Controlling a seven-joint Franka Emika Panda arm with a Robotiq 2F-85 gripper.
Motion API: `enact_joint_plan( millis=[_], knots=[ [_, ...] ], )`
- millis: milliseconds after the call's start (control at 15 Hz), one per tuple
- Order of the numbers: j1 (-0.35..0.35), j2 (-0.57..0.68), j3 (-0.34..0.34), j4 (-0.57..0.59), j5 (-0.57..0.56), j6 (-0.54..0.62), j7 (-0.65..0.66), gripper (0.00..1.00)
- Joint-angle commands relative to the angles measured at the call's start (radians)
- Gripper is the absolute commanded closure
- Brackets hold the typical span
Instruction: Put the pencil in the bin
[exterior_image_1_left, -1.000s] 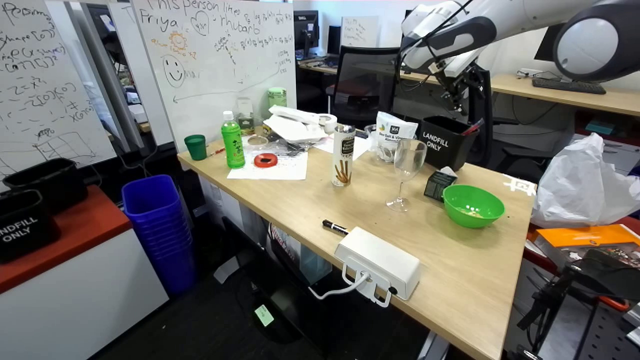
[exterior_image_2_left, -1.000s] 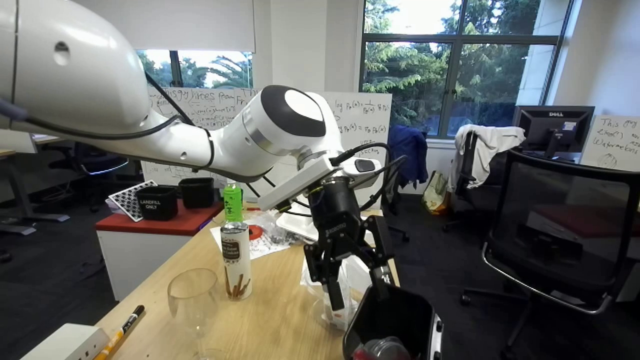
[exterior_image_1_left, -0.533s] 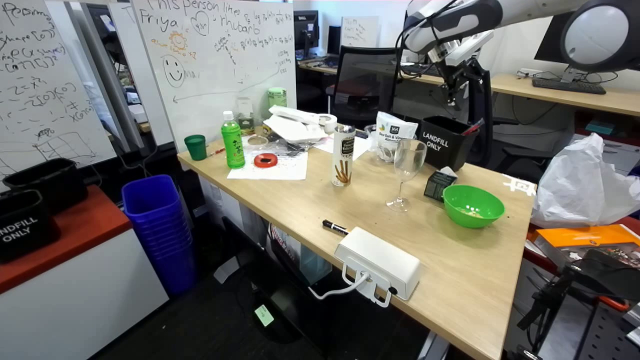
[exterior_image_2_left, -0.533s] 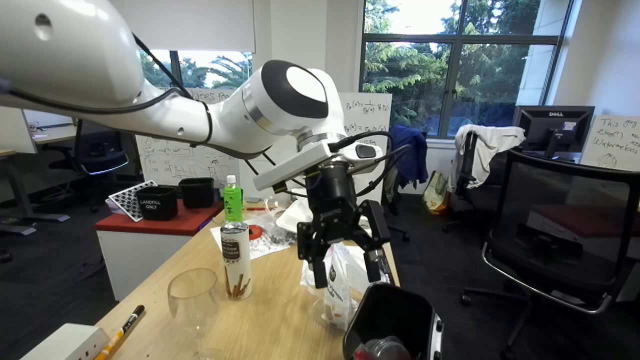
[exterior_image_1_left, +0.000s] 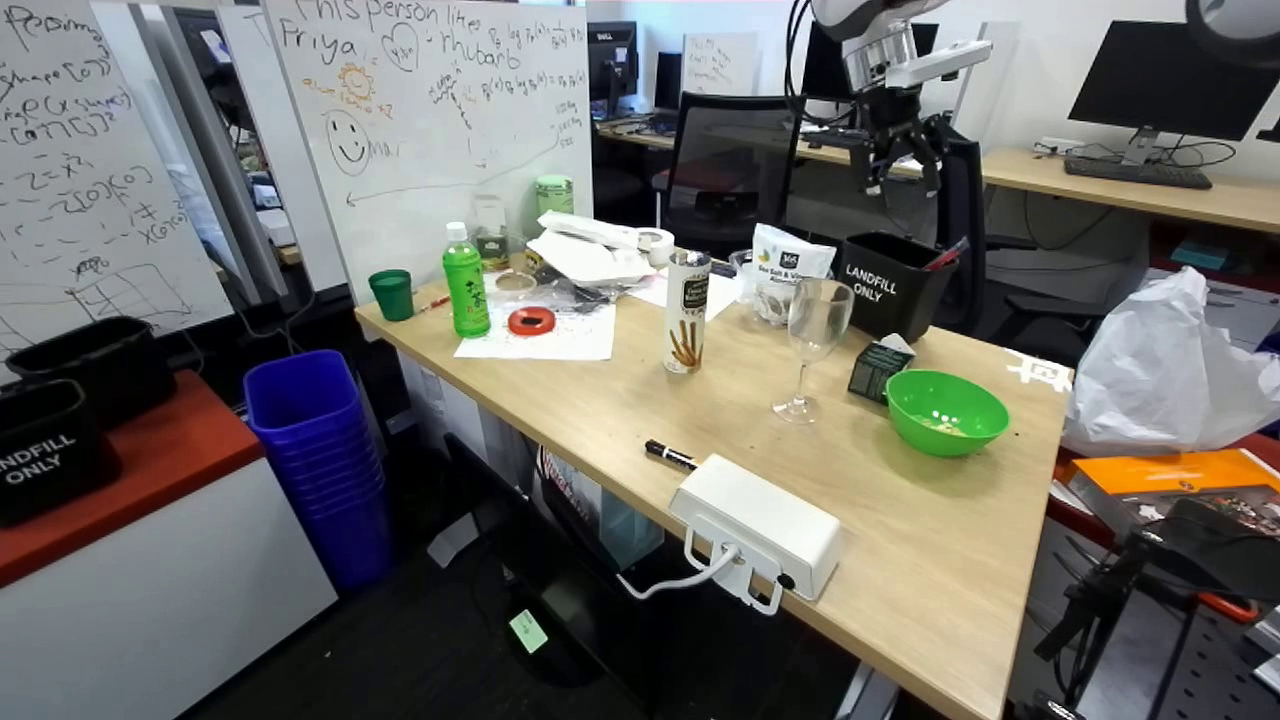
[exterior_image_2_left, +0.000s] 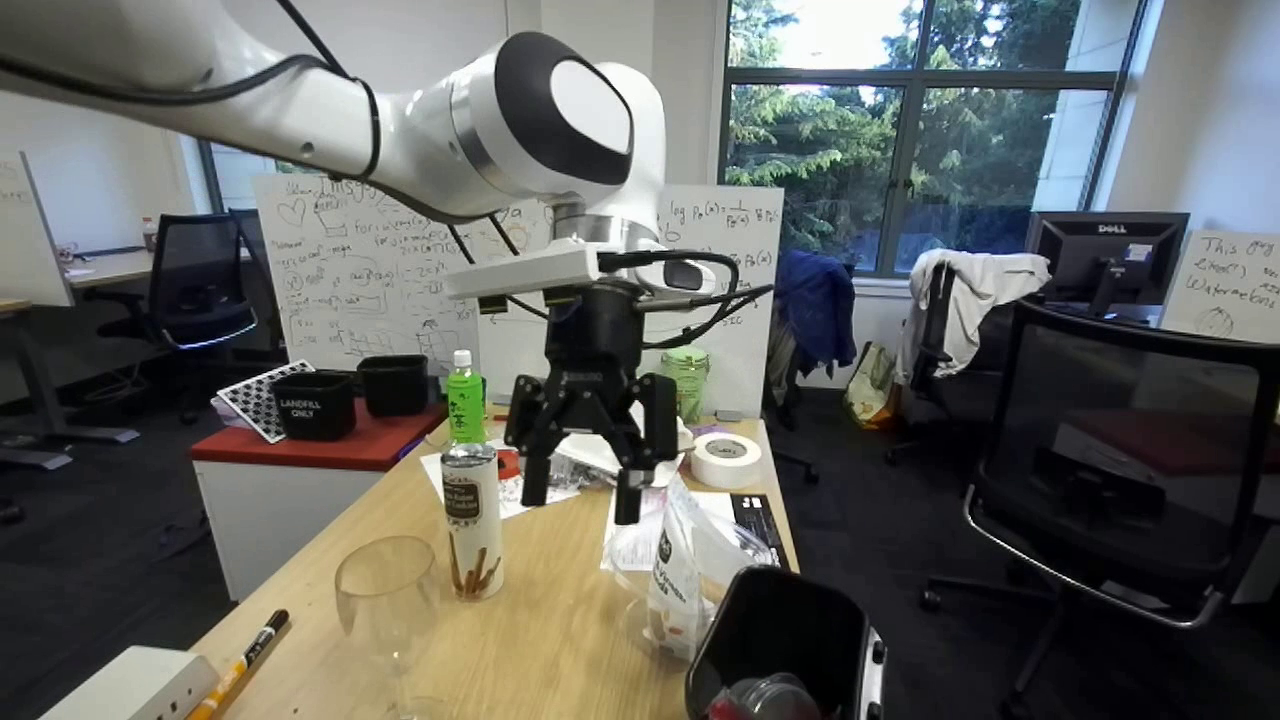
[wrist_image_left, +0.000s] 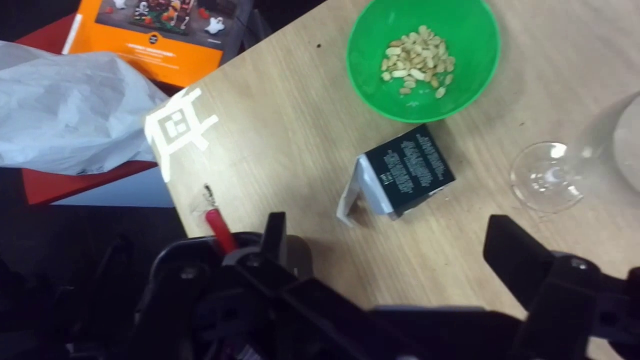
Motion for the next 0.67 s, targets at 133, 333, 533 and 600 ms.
enact_joint_plan(
  millis=[133, 333, 533, 600],
  knots=[
    [-0.002, -0.074, 0.029, -0.102, 0.067, 0.003, -0.013, 0.0],
    [-0.002, -0.067, 0.027, -0.1, 0.066, 0.003, -0.013, 0.0],
    [-0.002, -0.067, 0.026, -0.099, 0.066, 0.004, -0.013, 0.0],
    [-0.002, -0.066, 0.026, -0.099, 0.066, 0.004, -0.013, 0.0]
  ],
)
